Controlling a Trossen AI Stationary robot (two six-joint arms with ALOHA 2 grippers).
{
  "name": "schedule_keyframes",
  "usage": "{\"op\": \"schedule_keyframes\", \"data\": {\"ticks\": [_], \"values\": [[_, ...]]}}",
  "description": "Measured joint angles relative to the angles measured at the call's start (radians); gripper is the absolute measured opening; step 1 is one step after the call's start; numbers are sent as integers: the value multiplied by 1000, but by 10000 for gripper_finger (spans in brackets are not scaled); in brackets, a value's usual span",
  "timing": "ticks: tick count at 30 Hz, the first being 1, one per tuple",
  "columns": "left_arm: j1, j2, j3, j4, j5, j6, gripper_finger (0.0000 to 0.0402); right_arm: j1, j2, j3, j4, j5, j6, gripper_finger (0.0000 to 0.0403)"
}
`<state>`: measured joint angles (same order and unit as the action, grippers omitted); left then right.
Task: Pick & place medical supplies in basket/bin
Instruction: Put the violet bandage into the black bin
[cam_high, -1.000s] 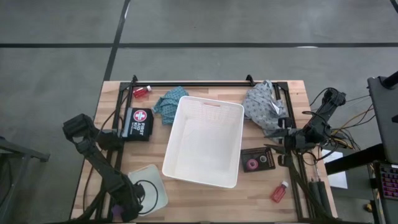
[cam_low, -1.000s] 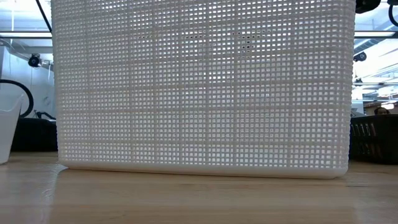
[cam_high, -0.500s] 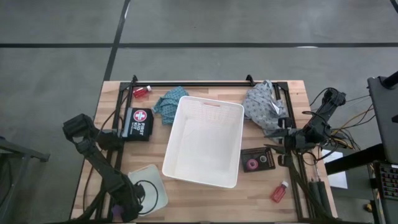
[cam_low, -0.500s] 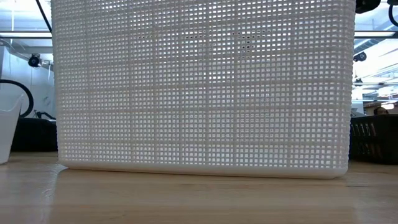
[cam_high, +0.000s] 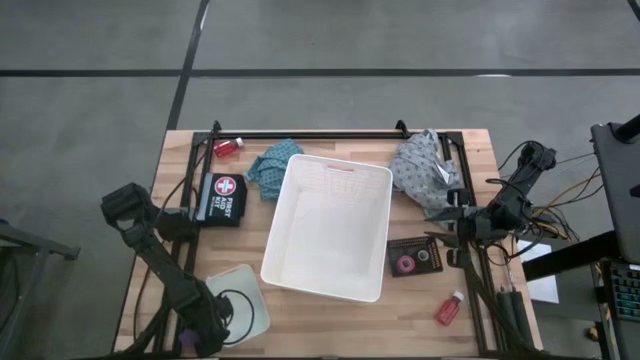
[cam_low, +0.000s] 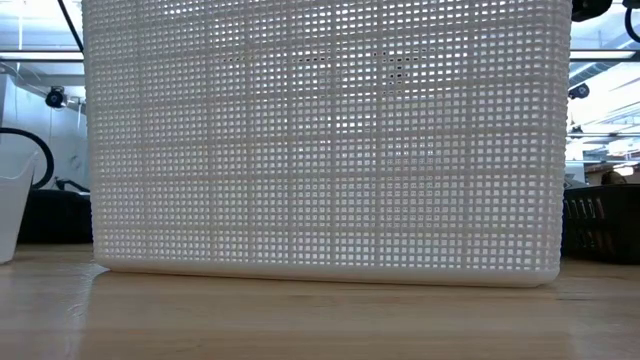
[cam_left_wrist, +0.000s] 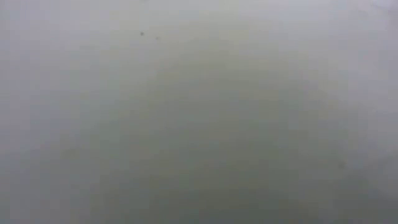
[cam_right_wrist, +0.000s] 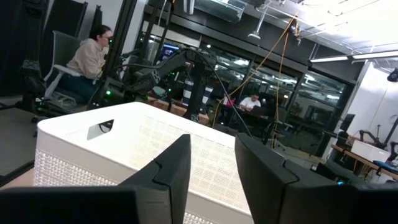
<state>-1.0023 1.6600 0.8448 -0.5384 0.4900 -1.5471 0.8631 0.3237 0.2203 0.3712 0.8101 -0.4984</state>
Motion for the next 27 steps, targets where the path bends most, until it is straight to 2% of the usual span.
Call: {"op": "schedule_keyframes", "data": {"ticks": [19,27], "values": [[-2,0,0,0,4,25,386,0,0,0,0,0,0,118],[-2,0,0,0,4,32,386,0,1,0,0,0,0,127]]}}
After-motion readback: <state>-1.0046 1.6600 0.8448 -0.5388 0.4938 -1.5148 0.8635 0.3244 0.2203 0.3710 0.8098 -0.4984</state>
